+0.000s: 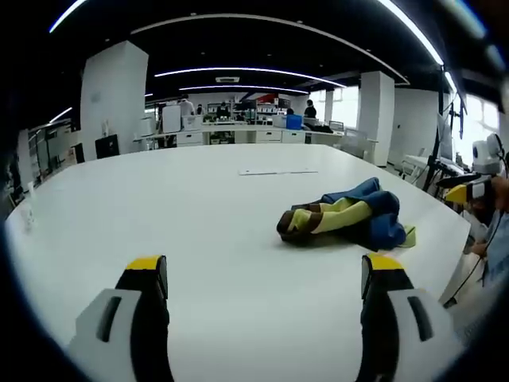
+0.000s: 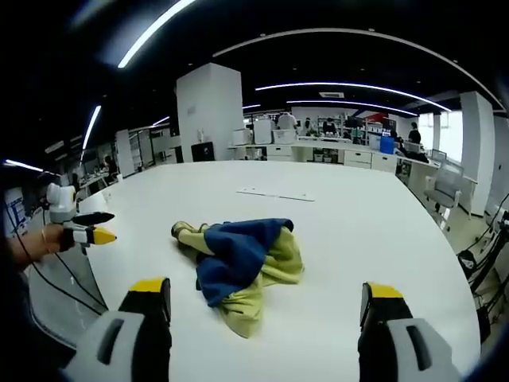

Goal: Fold the garment on the visible template until the final outline fits inside the template.

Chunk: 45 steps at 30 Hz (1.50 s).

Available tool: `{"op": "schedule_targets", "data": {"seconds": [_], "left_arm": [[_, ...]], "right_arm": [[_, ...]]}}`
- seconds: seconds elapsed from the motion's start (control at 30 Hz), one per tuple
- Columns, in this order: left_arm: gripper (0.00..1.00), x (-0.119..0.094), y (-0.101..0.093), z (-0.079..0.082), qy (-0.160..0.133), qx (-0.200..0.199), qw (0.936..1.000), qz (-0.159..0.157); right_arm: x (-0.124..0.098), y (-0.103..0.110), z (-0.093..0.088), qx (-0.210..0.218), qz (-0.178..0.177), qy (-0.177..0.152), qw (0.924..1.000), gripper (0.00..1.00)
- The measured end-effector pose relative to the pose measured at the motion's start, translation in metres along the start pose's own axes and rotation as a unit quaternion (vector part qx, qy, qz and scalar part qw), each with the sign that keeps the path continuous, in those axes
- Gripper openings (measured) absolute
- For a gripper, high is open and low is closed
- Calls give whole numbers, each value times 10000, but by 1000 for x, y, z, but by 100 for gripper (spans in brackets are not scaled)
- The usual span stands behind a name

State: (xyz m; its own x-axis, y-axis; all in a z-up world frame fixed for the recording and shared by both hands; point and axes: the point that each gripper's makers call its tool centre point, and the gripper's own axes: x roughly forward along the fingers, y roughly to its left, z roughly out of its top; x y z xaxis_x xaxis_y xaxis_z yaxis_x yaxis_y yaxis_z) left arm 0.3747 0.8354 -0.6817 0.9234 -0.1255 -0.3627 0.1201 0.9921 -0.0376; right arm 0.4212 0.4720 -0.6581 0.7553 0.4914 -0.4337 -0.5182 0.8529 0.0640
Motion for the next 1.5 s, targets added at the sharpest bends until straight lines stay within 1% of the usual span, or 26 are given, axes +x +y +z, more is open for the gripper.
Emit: {"op": "schedule_targets", "data": {"seconds": [0.2, 0.3, 0.43, 0.6, 0.63, 0.73, 0.87, 0.97, 1.03, 1.17, 1.27, 1.33, 1.5], "left_arm": [[99, 0, 0, 2, -37, 7, 10000, -9], [99, -1, -1, 5, -102, 20, 9999, -27], [99, -1, -1, 4, -92, 39, 9999, -40], [99, 0, 0, 4, -95, 54, 9999, -44], [99, 0, 2, 4, -94, 94, 9999, 44], [99, -1, -1, 0, 3, 218, 9998, 6], [99, -2, -5, -3, 45, 174, 9998, -98], [99, -3, -8, -4, 120, 165, 9997, -137], [99, -6, -11, 0, 113, 167, 9996, -175], [99, -8, -12, 9, 82, 217, 9995, -214], [99, -9, -15, 18, 42, 220, 9994, -278], [99, -9, -18, 21, 14, 154, 9993, -335], [99, -9, -26, 28, -13, 300, 9987, -421]], "right_arm": [[2, 1, 0, -7, 50, 16, 10000, 100], [2, 1, 0, 3, 75, 35, 10000, 100], [1, 1, 1, -11, 98, 54, 9999, 100], [-1, 1, 8, 232, 217, -63, 9995, 100], [-2, 3, 10, 291, 257, -73, 9992, 100], [-5, 2, 13, 350, 292, -122, 9989, 100], [-10, 1, 16, 274, 309, -65, 9991, 100], [-14, 0, 19, 216, 389, -20, 9990, 100], [-15, 1, 19, 137, 465, 75, 9988, 100], [-17, 8, 22, 106, 727, 147, 9972, 100], [-16, 11, 23, -67, 805, 209, 9965, 100], [-16, 12, 23, -128, 849, 221, 9961, 100], [-9, 10, 23, -141, 962, 208, 9950, 100]]}}
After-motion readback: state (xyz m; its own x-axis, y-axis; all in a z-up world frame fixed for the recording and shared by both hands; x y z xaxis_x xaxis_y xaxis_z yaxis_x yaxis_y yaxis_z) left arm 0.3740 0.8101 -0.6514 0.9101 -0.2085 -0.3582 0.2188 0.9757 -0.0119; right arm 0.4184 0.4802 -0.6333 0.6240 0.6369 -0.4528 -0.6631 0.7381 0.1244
